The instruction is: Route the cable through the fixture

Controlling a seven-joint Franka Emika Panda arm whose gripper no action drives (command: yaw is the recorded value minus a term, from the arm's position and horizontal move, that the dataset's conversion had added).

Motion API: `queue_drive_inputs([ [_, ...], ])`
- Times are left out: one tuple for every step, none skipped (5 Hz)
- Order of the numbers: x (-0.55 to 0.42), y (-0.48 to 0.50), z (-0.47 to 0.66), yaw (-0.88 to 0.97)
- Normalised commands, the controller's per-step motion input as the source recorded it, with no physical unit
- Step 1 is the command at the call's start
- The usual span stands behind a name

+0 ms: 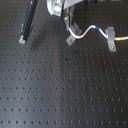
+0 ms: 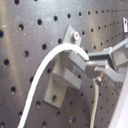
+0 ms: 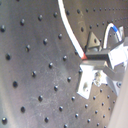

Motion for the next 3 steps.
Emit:
queue_drive_inputs([
  [-0.003,-0.001,-0.15,0.0],
  [-0.005,-0.026,-0.4,0.0],
  [-0.029,-0.014,-0.41,0.03],
])
